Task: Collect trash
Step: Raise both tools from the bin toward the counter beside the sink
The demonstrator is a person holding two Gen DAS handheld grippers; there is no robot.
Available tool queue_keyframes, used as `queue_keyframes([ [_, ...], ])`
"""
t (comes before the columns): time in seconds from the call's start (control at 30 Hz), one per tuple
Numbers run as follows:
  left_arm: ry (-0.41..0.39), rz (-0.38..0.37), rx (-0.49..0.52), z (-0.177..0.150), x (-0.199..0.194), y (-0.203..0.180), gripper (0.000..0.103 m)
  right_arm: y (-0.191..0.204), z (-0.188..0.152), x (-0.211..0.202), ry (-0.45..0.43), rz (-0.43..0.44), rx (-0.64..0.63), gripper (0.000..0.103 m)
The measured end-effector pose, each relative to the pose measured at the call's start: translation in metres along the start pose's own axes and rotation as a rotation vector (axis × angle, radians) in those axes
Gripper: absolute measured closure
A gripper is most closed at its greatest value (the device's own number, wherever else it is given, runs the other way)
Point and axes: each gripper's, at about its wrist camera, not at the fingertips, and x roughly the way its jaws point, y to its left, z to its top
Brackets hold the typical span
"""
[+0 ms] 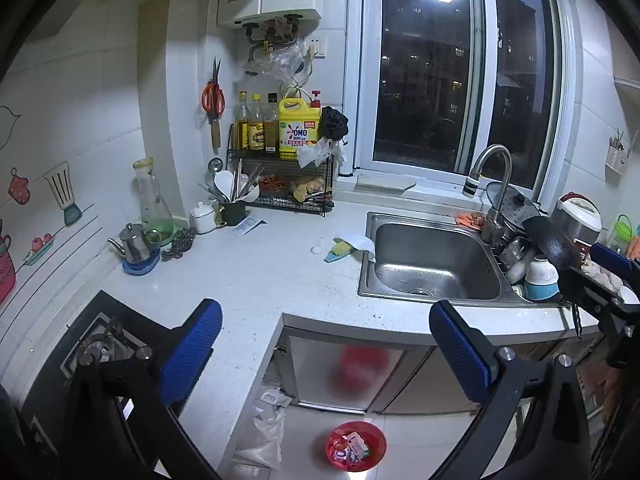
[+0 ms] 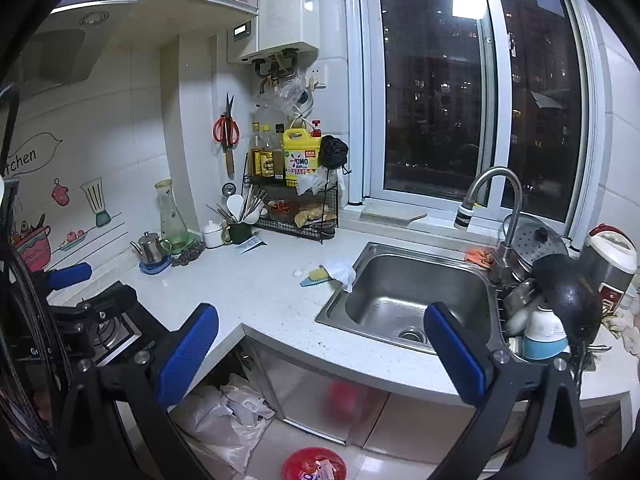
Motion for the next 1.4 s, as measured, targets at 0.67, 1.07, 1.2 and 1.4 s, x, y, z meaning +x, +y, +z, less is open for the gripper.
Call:
queue_keyframes([
  [0.67,-0.011,0.109,-0.097,-0.023,-0.025,-0.031,0.0,0.048,-0.004,0.006,0.03,0.029,0.018,0.0],
  [1.07,-0.01,0.132,-0.111,-0.029,-0.021,-0.038,0.0,0.057,-0.003,0.008,0.046,0.019,0.034,0.0],
  [1.2,-0.006,0.13,-0.111,-0.029,-0.018,-0.039,0.0,0.056,-0.001,0.009,0.049,0.019,0.033,0.0],
  [1.4,-0.003,0.132,-0.111,-0.028,-0.013,-0.04,0.0,0.057,-0.001,0.012,0.054,0.012,0.031,0.0],
])
